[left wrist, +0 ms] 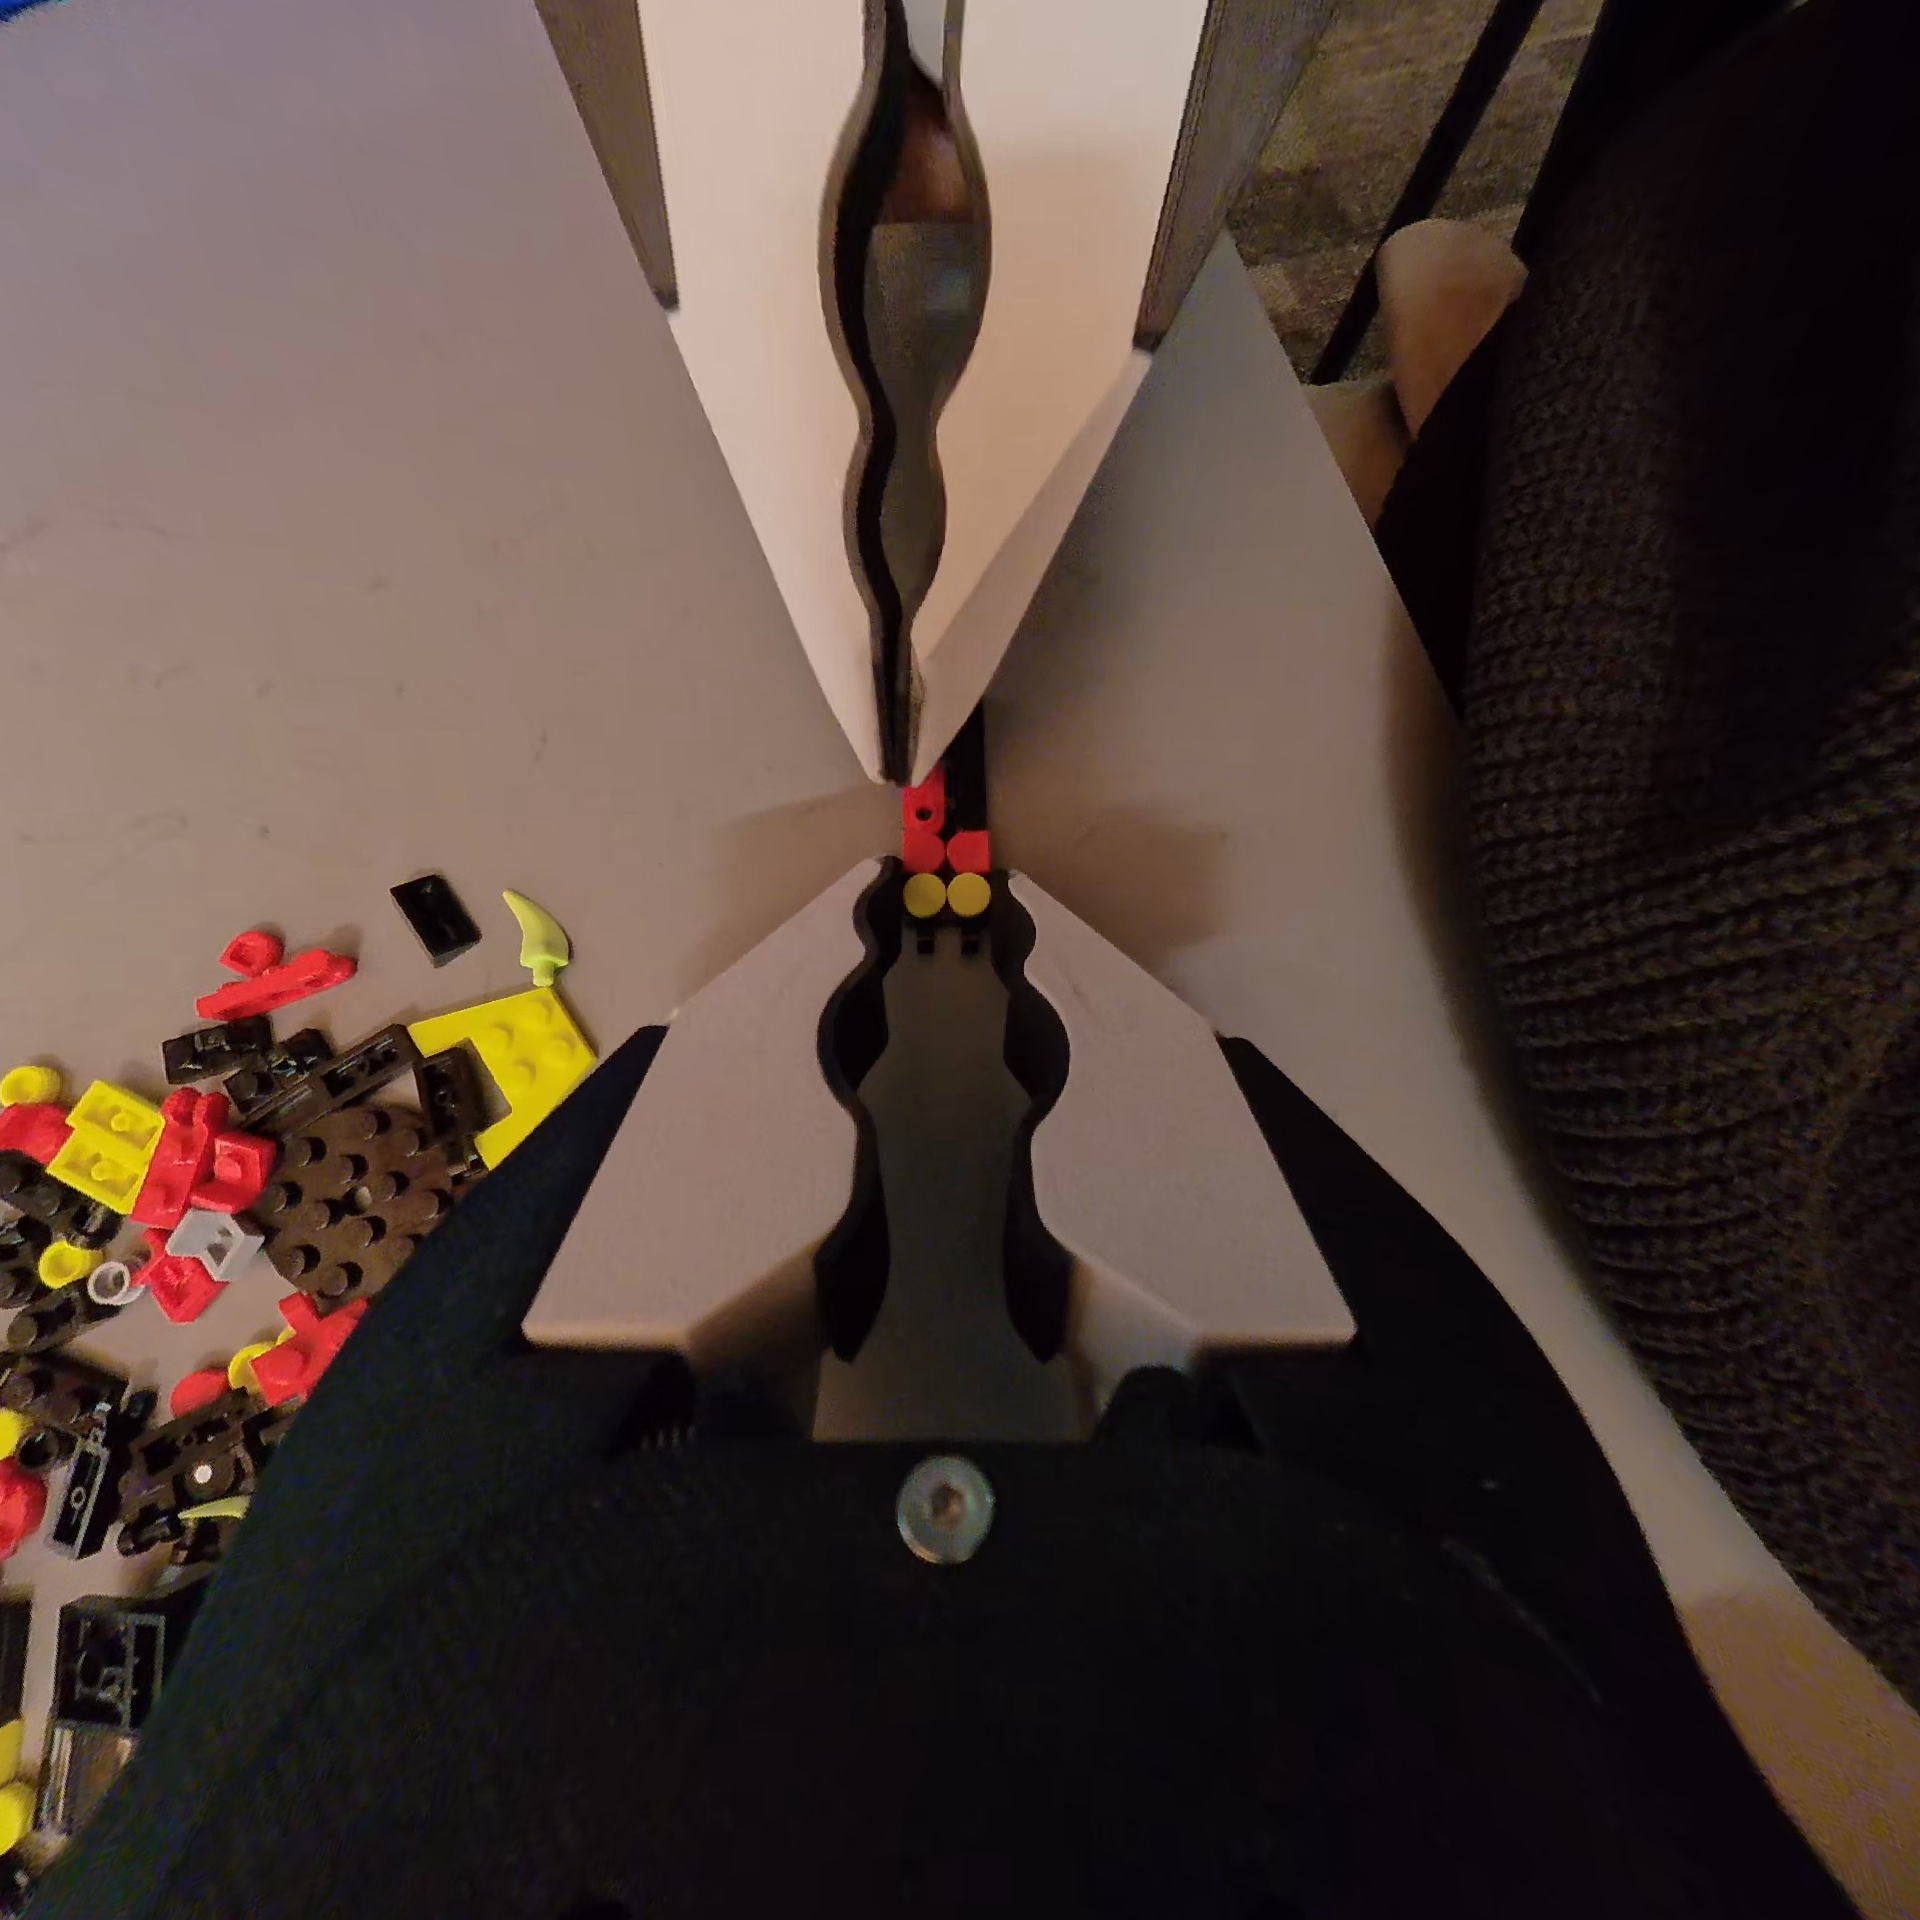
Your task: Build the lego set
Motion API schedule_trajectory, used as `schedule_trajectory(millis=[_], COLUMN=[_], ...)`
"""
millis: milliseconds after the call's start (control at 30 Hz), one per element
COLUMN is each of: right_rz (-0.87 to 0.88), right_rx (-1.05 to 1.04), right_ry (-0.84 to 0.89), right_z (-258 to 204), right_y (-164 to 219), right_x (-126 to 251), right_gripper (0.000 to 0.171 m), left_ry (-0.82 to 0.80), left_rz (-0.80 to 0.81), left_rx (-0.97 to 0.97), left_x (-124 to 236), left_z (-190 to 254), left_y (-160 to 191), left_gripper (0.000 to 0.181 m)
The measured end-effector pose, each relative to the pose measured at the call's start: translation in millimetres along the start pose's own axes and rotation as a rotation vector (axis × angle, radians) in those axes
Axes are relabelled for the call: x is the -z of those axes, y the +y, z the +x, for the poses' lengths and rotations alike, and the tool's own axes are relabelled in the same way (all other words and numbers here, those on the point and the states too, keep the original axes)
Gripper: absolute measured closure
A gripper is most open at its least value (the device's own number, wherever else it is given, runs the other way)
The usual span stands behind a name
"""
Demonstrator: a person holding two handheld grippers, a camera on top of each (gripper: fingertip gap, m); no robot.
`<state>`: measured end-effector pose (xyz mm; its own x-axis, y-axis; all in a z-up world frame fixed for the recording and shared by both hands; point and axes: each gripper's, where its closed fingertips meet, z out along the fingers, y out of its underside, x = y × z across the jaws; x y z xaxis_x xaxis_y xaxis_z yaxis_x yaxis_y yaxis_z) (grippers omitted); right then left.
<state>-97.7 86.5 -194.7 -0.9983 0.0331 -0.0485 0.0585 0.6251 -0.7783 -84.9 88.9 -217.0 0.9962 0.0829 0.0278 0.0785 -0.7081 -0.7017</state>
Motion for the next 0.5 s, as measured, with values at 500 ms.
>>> schedule_trajectory(millis=[500], right_rz=[-0.071], right_rx=[-0.026], right_ry=[-0.017], right_z=[0], right_y=[15], right_x=[-8], right_gripper=[0.171], left_ry=[-0.003], left_rz=[-0.003], left_rx=[0.012], left_x=[0], left_z=[-1], left_y=[0], left_gripper=[0.166])
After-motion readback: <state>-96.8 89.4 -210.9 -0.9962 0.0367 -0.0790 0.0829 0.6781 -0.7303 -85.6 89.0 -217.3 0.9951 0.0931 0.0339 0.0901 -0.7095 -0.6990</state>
